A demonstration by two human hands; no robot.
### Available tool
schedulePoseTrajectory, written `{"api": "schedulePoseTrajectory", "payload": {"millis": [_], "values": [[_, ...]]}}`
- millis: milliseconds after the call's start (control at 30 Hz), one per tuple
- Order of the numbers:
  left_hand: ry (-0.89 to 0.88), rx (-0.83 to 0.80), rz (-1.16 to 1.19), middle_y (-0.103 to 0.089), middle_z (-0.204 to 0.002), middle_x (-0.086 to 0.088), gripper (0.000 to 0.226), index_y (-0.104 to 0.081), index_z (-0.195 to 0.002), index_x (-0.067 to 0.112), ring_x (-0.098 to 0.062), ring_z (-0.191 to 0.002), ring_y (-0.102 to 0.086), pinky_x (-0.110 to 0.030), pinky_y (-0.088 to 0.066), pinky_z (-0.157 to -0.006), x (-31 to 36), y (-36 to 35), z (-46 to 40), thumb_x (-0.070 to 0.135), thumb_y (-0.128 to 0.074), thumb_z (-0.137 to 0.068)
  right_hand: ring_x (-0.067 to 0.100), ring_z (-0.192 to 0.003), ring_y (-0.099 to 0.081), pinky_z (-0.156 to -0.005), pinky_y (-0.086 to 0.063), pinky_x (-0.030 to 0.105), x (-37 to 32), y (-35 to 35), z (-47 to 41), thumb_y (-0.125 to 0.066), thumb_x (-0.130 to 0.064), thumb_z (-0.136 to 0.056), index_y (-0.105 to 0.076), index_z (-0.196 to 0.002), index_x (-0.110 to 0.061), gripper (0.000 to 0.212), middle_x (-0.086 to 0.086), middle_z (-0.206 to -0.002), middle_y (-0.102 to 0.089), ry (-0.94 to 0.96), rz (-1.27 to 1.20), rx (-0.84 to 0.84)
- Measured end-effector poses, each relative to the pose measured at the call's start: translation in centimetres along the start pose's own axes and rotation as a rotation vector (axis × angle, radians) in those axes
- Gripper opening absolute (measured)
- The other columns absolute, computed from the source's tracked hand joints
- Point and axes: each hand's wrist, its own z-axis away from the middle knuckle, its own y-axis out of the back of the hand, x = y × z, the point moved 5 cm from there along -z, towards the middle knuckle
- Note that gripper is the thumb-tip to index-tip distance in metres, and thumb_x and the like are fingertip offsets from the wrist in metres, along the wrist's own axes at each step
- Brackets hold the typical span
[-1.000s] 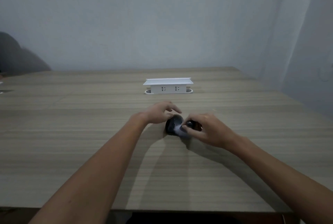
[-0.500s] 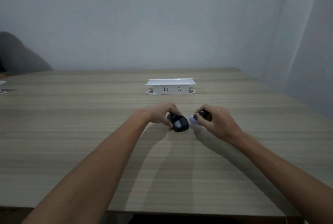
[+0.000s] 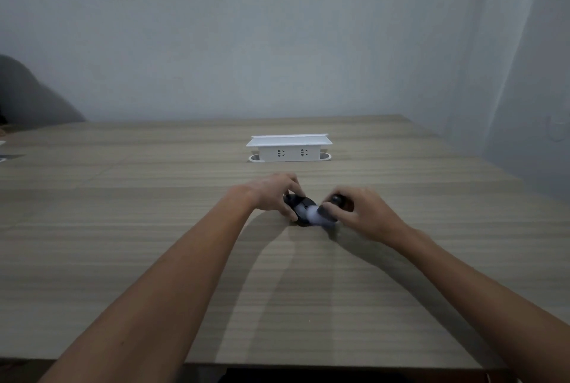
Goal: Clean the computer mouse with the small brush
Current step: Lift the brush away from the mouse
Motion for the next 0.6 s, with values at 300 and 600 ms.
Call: {"api": "schedulePoseTrajectory", "payload": {"millis": [300,600], "values": [[0.090,0.040,0.063,-0.058,-0.128,-0.004,0.056,-0.058,-0.125,0.016,-0.023,-0.118,-0.052,-0.030,-0.041,-0.091,-1.2,-0.9,0.8,0.027,-0.083,-0.076,0.010,-0.069,-0.063,-0.066,-0.048,0.026,-0.1,-0.2,0.1,-0.069,-0.026,-0.088,-0.073,-0.090,-0.016,0.011,-0.005,-0.078,-0.072,-0.015,-0.031,0.069],[0.123,0.094,0.154,-0.063,-0.119,-0.002,0.039,-0.060,-0.118,0.019,-0.020,-0.108,-0.060,-0.036,-0.049,-0.096,-1.7,-1.3,2.5,0.029,-0.076,-0.083,0.012,-0.061,-0.063,-0.065,-0.049,0.027,2.2,0.3,-0.5,-0.060,-0.023,-0.095,-0.070,-0.096,-0.015,0.013,-0.003,-0.073,-0.068,-0.296,-0.174,0.101]]}}
